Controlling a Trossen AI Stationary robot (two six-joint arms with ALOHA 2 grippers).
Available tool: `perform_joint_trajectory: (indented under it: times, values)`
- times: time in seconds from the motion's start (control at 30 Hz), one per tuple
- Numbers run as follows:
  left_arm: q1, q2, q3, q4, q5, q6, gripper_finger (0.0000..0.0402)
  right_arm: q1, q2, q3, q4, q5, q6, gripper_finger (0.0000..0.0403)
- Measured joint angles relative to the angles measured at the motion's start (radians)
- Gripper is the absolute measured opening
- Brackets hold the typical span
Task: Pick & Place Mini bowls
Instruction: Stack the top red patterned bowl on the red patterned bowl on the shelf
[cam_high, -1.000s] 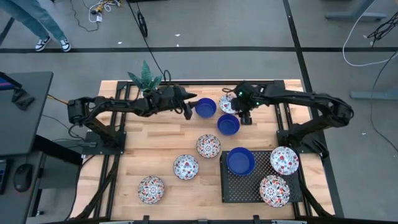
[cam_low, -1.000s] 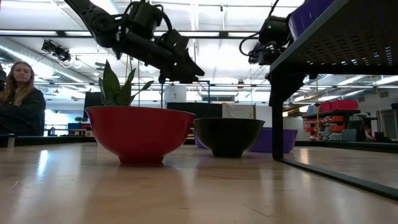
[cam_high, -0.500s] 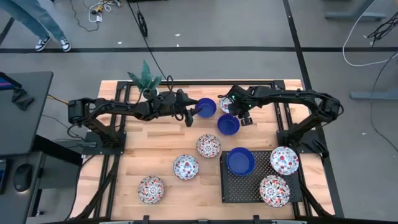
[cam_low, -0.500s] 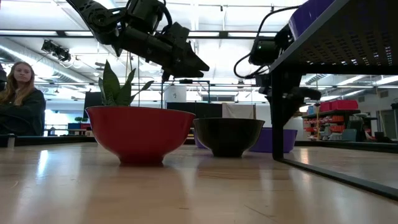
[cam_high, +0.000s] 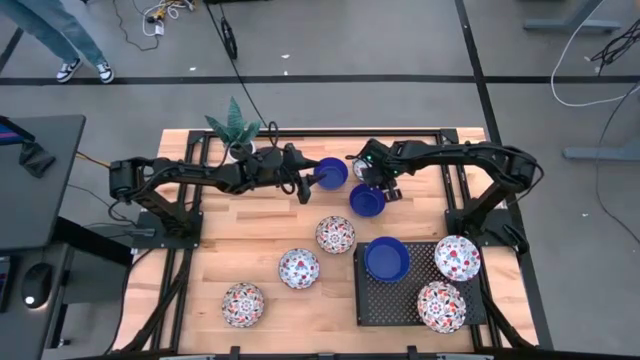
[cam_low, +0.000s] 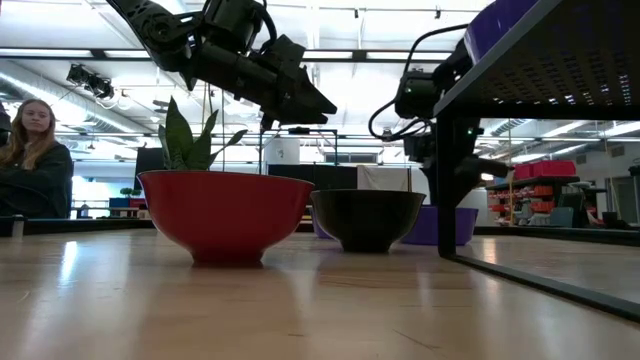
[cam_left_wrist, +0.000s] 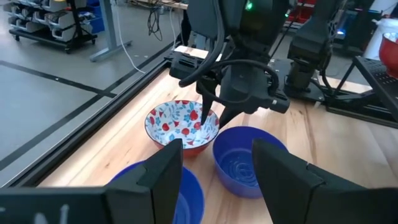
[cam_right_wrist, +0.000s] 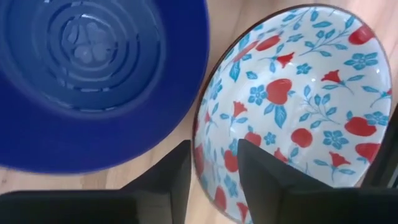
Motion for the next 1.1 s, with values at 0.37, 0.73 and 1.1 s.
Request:
perform_joint_trajectory:
  times: [0.37, 0.73, 1.1]
  values:
    - [0.0, 0.0, 0.0, 0.0, 0.0, -0.002, 0.0197, -0.018, 0.017, -0.025, 0.067, 0.0, -0.002, 0.0053]
    - [0.0, 0.0, 0.0, 0.0, 0.0, -0.004, 0.0197, -0.029, -0.009, -0.056, 0.091, 0.069, 0.023, 0.0011]
    - [0.0, 0.0, 0.0, 0.0, 0.0, -0.002, 0.0197, 0.041, -0.111, 0.076, -0.192, 0.134, 0.235, 0.0006]
